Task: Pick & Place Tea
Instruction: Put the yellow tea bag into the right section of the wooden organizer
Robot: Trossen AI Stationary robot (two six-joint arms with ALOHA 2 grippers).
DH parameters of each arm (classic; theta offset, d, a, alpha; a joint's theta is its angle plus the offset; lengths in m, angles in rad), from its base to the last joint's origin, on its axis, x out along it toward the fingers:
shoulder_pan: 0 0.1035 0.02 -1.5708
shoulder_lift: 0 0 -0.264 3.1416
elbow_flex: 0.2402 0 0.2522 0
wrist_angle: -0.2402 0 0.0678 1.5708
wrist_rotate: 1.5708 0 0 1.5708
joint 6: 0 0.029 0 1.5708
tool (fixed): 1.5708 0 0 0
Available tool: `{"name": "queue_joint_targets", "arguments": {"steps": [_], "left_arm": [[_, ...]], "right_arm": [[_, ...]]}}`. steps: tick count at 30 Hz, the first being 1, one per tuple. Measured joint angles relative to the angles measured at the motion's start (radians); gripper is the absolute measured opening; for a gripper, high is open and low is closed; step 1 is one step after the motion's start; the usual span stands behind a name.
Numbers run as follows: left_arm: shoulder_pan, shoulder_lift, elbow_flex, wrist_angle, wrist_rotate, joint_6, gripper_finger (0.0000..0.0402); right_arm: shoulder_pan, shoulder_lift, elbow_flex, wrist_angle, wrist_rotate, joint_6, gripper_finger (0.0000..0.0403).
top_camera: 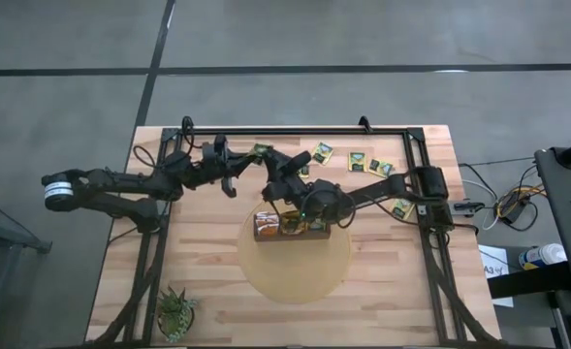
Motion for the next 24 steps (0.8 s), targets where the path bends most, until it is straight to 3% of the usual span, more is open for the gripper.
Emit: {"name": "queue_joint_targets", "arguments": {"steps": [3,8,12,16,18,20,22,24], "left_arm": [[0.000,0.000,0.000,-0.005,-0.033,-0.049,0.0000],[0.011,-0.002,0.011,-0.098,-0.037,-0.080,0.0000],[0.017,-0.018,0.093,-0.380,0.023,0.018,0.0000],[0.017,-0.018,0.215,-0.773,0.024,0.140,0.0000],[0.017,-0.014,0.249,-0.892,0.010,0.182,0.0000],[0.015,-0.013,0.254,-0.944,-0.006,0.200,0.0000],[0.014,-0.012,0.251,-0.959,-0.007,0.211,0.0000],[0.009,-0.012,0.251,-0.970,0.000,0.230,0.0000]], "right_arm": [[-0.001,-0.019,0.000,0.003,0.071,-0.007,0.0159],[0.001,-0.044,0.000,-0.026,0.100,-0.001,0.0217],[0.005,-0.102,0.000,-0.155,0.095,0.098,0.0251],[0.002,-0.224,0.007,-0.590,0.052,0.408,0.0272],[-0.010,-0.299,0.037,-0.935,-0.099,0.656,0.0275],[-0.043,-0.359,0.087,-1.225,-0.371,0.910,0.0274],[-0.089,-0.397,0.122,-1.394,-0.659,1.066,0.0268],[-0.121,-0.414,0.133,-1.484,-0.815,1.121,0.0262]]}}
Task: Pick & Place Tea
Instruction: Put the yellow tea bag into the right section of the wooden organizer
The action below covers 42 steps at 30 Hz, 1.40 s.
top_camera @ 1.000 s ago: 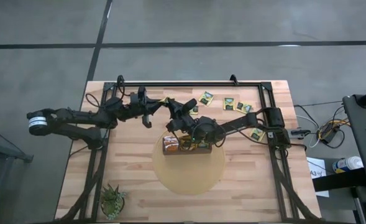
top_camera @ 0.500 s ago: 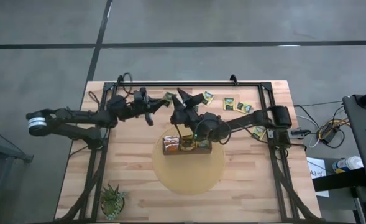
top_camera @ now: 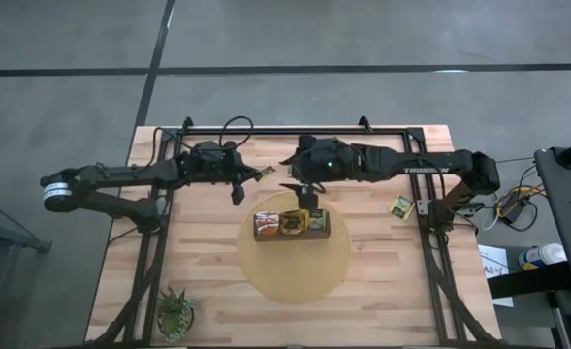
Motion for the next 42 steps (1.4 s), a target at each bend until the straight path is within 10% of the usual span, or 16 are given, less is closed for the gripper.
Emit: {"name": "queue_joint_targets", "arguments": {"steps": [30,42], "left_arm": [[-0.138,0.207,0.302,-0.255,-0.003,0.242,0.0000],[-0.143,0.204,0.308,-0.263,-0.020,0.247,0.0000]], "right_arm": [[-0.030,0.100,-0.042,-0.008,-0.036,-0.007,0.0212],[-0.050,0.101,-0.043,-0.029,-0.041,-0.025,0.0021]]}}
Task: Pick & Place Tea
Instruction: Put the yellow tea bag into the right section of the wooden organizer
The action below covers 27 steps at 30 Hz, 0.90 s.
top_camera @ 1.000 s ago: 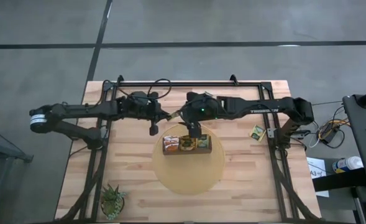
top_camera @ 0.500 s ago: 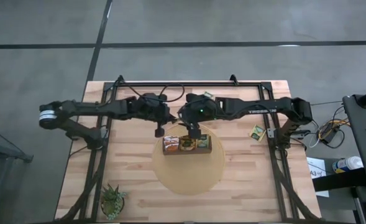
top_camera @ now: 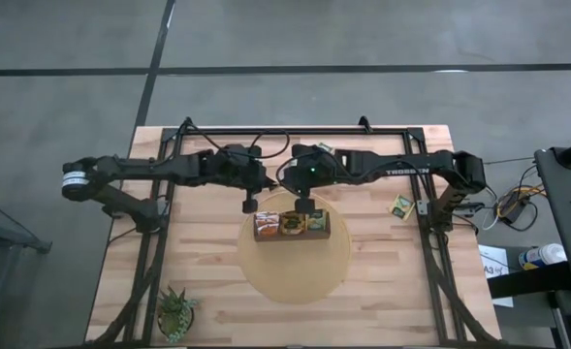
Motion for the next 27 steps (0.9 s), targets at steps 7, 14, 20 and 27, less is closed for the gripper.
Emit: {"name": "queue_joint_targets", "arguments": {"steps": [7,14,20,27], "left_arm": [[0.000,0.000,0.000,0.001,-0.007,-0.005,0.0002],[0.000,-0.001,0.000,0.003,0.000,-0.006,0.0043],[-0.001,-0.018,0.000,-0.002,0.001,-0.039,0.0121],[0.000,-0.127,-0.014,-0.036,-0.018,-0.095,0.0183]], "right_arm": [[-0.007,0.000,0.000,0.002,-0.001,-0.007,0.0009],[-0.007,0.000,0.000,0.002,0.001,-0.010,0.0008],[-0.007,-0.008,0.000,0.000,0.002,-0.005,0.0008],[-0.012,-0.111,-0.038,0.041,0.001,0.024,0.0008]]}}
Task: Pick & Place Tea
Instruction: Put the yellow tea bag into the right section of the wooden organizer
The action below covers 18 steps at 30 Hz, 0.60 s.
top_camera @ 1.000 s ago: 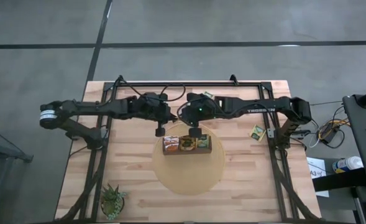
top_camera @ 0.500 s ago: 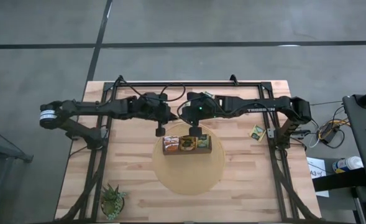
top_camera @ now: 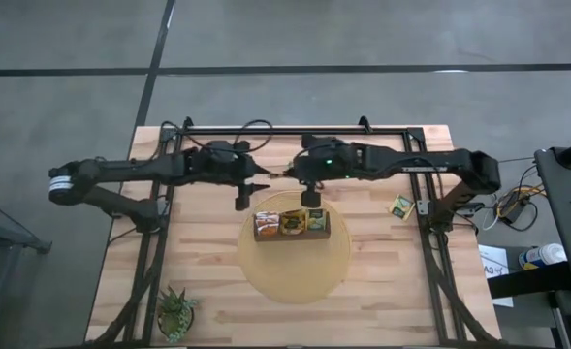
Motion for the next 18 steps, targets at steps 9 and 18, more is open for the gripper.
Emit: {"name": "queue_joint_targets", "arguments": {"steps": [9,18], "left_arm": [[-0.002,-0.168,-0.260,0.575,0.016,-0.059,0.0188],[-0.001,-0.122,-0.474,1.291,0.019,-0.183,0.0188]], "right_arm": [[0.000,-0.205,-0.375,0.665,-0.053,0.062,0.0008],[0.001,-0.084,-0.707,1.615,-0.077,0.154,0.0008]]}}
